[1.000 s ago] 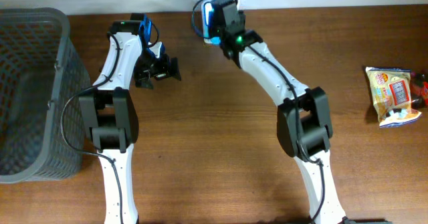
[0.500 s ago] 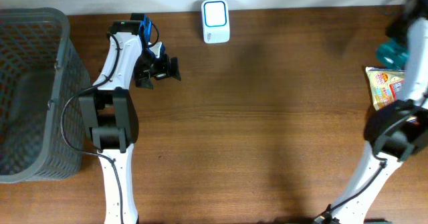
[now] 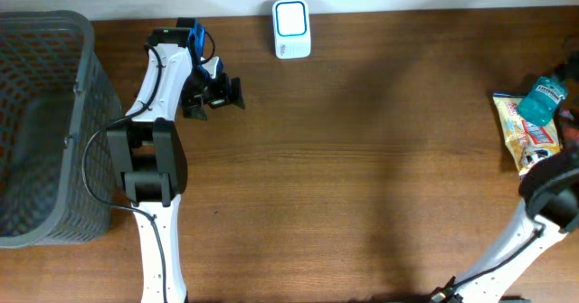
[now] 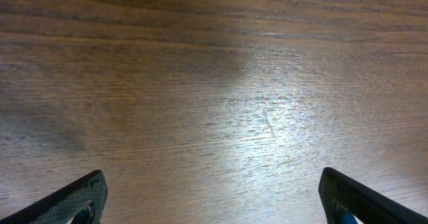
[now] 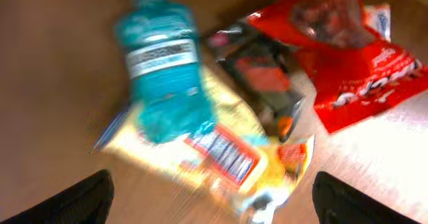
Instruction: Scan the item barcode
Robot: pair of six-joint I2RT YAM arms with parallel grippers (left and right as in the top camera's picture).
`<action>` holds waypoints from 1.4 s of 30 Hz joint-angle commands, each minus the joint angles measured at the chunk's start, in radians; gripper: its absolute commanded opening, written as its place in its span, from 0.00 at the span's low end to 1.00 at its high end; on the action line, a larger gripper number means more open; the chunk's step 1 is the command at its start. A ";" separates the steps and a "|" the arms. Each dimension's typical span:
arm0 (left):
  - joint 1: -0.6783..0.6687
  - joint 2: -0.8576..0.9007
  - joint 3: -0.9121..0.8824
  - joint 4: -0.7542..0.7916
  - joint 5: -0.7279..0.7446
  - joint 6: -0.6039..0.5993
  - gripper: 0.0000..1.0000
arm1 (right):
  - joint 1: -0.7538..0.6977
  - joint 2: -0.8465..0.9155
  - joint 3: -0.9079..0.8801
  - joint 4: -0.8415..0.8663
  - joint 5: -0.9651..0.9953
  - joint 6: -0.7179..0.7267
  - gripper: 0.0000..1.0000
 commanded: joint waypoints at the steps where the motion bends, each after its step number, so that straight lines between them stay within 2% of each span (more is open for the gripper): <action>1: -0.002 0.010 -0.003 0.002 -0.006 -0.005 0.99 | -0.006 -0.212 0.053 -0.086 -0.194 -0.055 0.68; 2: -0.002 0.010 -0.003 0.002 -0.006 -0.005 0.99 | -0.006 -0.232 0.053 -0.139 -0.195 -0.054 0.39; 3: -0.002 0.010 -0.003 0.002 -0.006 -0.005 0.99 | -0.006 -0.240 0.053 -0.188 -0.195 -0.055 0.31; 5: -0.002 0.010 -0.003 0.002 -0.006 -0.005 0.99 | -0.006 -0.242 0.050 -0.265 -0.202 -0.091 0.04; 6: -0.002 0.010 -0.003 0.002 -0.006 -0.005 0.99 | -0.004 -0.246 0.029 -0.265 -0.271 -0.167 0.04; 8: -0.002 0.010 -0.003 0.002 -0.006 -0.005 0.99 | 0.002 -0.251 0.009 -0.266 -0.332 -0.163 0.04; 10: -0.002 0.010 -0.003 0.002 -0.006 -0.005 0.99 | 0.002 -0.261 -0.005 -0.265 -0.301 -0.105 0.04; 12: -0.002 0.010 -0.003 0.002 -0.006 -0.005 0.99 | 0.002 -0.268 -0.009 -0.265 -0.250 -0.106 0.04; 13: -0.002 0.010 -0.003 0.002 -0.006 -0.005 0.99 | 0.002 -0.268 -0.010 -0.266 -0.223 -0.114 0.98; 18: -0.002 0.010 -0.003 0.002 -0.006 -0.005 0.99 | 0.002 -0.302 -0.124 -0.266 -0.238 -0.198 0.98; 21: -0.002 0.010 -0.003 0.002 -0.006 -0.005 0.99 | 0.002 -0.393 -0.230 -0.265 -0.375 -0.282 0.98; 26: -0.002 0.010 -0.003 0.002 -0.006 -0.005 0.99 | 0.042 -0.737 -0.426 -0.265 -0.505 -0.331 0.98; 34: -0.002 0.010 -0.003 0.002 -0.006 -0.005 0.99 | 0.363 -1.291 -0.776 -0.265 -0.583 -0.342 0.98; 42: -0.002 0.010 -0.003 0.002 -0.006 -0.005 0.99 | 0.373 -1.606 -1.030 -0.265 -0.594 -0.339 0.98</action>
